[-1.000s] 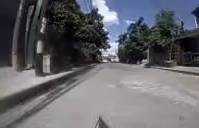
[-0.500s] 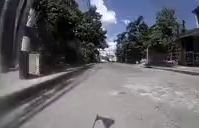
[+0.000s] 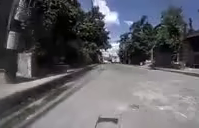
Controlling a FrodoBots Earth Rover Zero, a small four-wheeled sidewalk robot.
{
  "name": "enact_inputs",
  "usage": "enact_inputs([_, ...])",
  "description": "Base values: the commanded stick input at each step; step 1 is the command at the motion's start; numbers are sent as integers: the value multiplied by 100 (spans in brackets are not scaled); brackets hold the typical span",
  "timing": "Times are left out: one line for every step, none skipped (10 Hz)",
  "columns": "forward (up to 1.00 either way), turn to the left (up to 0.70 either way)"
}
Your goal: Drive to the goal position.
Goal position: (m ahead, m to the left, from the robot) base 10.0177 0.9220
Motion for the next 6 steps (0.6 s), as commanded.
enact_inputs([100,0])
enact_inputs([100,0])
enact_inputs([100,0])
enact_inputs([100,0])
enact_inputs([100,0])
enact_inputs([100,-14])
